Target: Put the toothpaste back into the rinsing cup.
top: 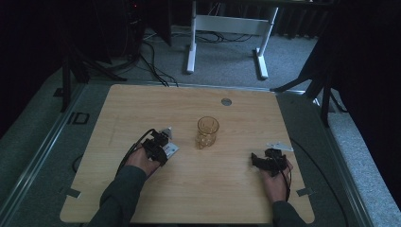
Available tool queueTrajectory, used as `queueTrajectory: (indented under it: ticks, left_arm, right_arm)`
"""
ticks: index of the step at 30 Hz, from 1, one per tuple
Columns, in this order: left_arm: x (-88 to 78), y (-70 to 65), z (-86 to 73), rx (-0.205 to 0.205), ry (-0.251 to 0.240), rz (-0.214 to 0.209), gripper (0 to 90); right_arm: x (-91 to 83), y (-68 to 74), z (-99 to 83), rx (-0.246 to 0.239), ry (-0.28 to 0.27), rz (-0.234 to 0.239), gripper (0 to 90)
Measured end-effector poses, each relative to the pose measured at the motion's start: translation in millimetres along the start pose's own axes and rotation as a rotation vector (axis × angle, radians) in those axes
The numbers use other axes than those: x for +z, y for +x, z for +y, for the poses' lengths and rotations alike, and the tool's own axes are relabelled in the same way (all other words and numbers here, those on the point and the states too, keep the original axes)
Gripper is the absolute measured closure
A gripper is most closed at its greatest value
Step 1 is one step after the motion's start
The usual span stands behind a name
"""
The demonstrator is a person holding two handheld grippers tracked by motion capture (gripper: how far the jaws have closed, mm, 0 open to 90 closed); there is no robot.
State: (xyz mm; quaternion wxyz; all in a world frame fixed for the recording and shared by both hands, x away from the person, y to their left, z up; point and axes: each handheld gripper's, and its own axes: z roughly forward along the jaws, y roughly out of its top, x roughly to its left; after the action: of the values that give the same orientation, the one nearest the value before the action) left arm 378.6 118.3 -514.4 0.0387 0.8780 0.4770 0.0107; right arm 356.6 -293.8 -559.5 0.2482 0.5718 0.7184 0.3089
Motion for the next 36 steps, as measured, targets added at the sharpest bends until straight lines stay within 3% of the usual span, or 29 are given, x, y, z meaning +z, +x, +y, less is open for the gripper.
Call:
queueTrajectory:
  ticks: [20, 28, 31, 36]
  left_arm:
    - [4.3, -0.7, 2.0, -0.005, 0.003, 0.007, 55.4]
    - [3.5, -1.4, 3.0, 0.005, 0.014, 0.008, 60.8]
    - [-1.0, -1.9, 2.6, 0.01, 0.002, 0.016, 69.1]
    - [-3.0, 0.5, 1.1, 0.0, -0.014, 0.012, 72.8]
  right_arm:
    - [0.0, 0.0, 0.0, 0.0, 0.0, 0.0, 18.5]
    - [0.0, 0.0, 0.0, 0.0, 0.0, 0.0, 18.5]
    - [0.0, 0.0, 0.0, 0.0, 0.0, 0.0, 18.5]
    - [0.0, 0.0, 0.0, 0.0, 0.0, 0.0, 18.5]
